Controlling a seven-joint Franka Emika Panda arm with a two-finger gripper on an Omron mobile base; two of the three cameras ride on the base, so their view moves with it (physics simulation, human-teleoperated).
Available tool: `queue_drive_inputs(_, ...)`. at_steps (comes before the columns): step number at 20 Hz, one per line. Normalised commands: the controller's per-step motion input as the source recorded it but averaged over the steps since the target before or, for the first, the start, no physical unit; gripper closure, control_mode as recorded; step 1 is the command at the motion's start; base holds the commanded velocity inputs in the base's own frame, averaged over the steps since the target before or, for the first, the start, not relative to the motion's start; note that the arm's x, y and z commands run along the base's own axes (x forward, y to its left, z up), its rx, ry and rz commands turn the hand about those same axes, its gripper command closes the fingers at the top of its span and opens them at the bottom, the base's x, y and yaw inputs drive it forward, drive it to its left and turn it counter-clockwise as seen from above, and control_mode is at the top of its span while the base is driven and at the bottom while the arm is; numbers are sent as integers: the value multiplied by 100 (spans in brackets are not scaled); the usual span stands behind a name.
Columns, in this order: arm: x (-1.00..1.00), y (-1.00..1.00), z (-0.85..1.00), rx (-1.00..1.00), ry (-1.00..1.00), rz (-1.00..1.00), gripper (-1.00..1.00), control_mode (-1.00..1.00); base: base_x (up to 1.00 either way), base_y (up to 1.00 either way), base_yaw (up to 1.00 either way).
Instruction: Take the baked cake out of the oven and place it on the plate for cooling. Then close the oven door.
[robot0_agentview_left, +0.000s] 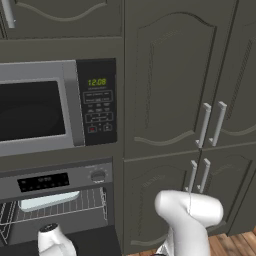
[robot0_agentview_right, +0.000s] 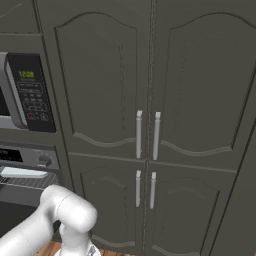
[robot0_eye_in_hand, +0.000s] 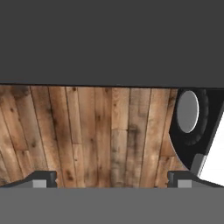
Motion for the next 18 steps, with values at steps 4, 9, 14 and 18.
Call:
queue_drive_inputs(4,-60,-26,0,-15,-3,0,-100,-100,0,0,0)
queue_drive_inputs(9,-53,-23,-2,-13,-5,0,-100,-100,0,0,0)
queue_drive_inputs(14,-34,-19,-26,-17,-5,0,-100,-100,0,0,0)
queue_drive_inputs(18,-9,-13,-31,-13,-18,0,-100,-100,0,0,0)
